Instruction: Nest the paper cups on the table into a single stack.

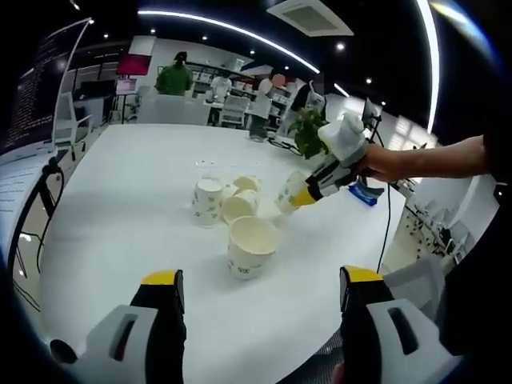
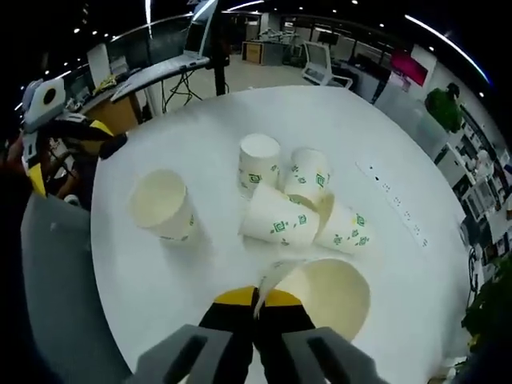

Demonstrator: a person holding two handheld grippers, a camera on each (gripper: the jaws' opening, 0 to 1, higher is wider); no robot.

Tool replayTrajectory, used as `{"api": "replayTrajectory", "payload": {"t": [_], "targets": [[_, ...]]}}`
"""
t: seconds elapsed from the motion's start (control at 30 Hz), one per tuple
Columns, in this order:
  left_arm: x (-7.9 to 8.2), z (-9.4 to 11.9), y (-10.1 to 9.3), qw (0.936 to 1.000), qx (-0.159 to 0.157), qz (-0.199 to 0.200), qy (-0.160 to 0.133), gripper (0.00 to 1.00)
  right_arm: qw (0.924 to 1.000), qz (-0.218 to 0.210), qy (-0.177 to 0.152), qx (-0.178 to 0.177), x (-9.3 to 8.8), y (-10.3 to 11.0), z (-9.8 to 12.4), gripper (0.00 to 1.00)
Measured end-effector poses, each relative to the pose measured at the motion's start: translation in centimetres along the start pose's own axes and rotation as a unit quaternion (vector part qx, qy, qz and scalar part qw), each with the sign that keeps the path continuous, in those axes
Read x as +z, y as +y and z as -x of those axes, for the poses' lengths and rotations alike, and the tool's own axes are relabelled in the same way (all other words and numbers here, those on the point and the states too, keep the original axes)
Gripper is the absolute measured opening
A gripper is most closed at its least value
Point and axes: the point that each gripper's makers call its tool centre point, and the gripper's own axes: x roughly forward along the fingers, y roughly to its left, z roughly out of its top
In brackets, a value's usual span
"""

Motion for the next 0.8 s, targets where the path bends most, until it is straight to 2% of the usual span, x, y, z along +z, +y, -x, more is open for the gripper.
{"api": "replayTrajectory", "payload": {"t": [0.3, 0.57, 0.6, 0.8], "targets": [[0.0, -0.2, -0.3, 1.0000, -0.003, -0.002, 0.000, 0.78, 0.9994, 0.032, -0.010, 0.008, 1.6, 2.3, 1.4, 0.00], [0.1, -0.3, -0.7, 1.0000, -0.006, -0.004, 0.000, 0.78, 0.9979, 0.061, -0.019, 0.013, 2.7, 3.2, 2.1, 0.00], [0.2, -0.4, -0.7, 1.0000, -0.007, -0.004, 0.000, 0.78, 0.9975, 0.066, -0.020, 0.015, 3.0, 4.0, 2.4, 0.00], [0.1, -0.5, -0.9, 0.9999, -0.008, -0.005, 0.000, 0.78, 0.9953, 0.091, -0.022, 0.025, 4.3, 5.3, 3.2, 0.00]]}}
